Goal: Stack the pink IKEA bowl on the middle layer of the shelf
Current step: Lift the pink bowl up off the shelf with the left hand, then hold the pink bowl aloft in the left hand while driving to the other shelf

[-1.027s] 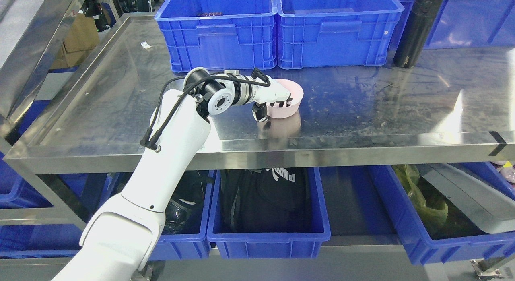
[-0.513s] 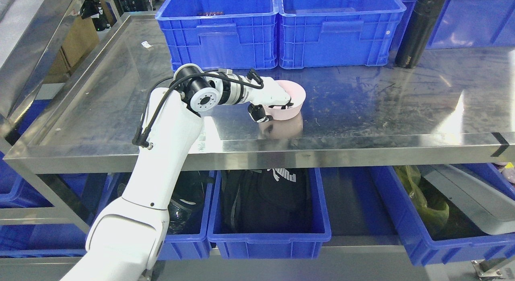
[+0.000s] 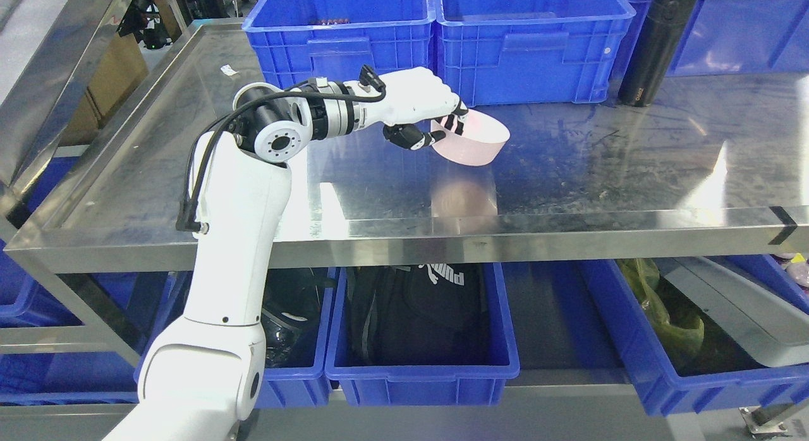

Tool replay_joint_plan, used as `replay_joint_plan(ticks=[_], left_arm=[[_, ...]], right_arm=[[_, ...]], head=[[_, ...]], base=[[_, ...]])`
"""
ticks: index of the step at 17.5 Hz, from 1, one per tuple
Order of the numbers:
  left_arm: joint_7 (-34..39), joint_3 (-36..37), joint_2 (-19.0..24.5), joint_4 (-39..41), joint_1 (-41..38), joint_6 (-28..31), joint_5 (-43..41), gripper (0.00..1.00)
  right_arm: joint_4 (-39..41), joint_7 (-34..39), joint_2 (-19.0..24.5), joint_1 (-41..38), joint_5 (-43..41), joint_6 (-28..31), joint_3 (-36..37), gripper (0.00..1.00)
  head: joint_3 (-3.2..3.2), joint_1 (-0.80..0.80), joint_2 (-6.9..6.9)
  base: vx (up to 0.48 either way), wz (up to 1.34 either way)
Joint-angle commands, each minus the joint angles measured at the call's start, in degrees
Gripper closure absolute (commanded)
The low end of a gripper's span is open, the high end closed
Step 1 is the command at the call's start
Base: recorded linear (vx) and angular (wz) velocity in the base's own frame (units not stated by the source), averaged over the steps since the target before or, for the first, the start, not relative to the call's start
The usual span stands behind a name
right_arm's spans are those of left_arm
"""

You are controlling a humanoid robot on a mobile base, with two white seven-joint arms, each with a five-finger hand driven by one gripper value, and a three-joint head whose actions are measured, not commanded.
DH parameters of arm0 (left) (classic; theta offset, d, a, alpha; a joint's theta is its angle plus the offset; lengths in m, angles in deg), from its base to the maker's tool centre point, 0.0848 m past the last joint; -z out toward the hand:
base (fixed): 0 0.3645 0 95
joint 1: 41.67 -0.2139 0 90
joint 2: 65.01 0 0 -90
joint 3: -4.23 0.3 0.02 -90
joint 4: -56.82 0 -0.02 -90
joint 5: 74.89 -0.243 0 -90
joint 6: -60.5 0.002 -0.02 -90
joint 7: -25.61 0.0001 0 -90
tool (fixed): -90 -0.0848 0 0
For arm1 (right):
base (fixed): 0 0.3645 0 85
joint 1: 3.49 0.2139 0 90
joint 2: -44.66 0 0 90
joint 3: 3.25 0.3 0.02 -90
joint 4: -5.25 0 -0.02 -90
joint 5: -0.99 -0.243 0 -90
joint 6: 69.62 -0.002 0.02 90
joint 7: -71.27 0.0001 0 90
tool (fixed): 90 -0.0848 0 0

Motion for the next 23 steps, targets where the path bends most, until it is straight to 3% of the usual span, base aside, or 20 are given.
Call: replay_joint_plan(ticks=[1,8,15,23], left_arm=[[1.10,-6.29,0.34,7.55,-0.37,-1.22,7.89,1.00],[3.21,-9.36,0.34,8.08,-0.54,-3.51,20.38,1.00],[4.09,-9.54,0.34,8.00,-2.91,-3.51,21.36,1.00],[4.18,-9.54,0.34,8.17,-3.79,-3.51,21.71,1.00]], right_arm=[[1.00,0.02,-1.00,0.00,0.05,0.05,-0.26,0.00],[1.00,0.02,-1.00,0.00,-0.03,0.05,-0.26,0.00],[1.00,0.02,-1.00,0.00,-0.03,0.05,-0.26,0.00],[1.00,0.02,-1.00,0.00,0.05,0.05,-0.26,0.00]], head=[[0.00,0.00,0.00],[0.00,0.00,0.00],[0.00,0.00,0.00],[0.00,0.00,0.00]], base=[[0.000,0.00],[-0.001,0.00],[0.010,0.28],[0.019,0.88]])
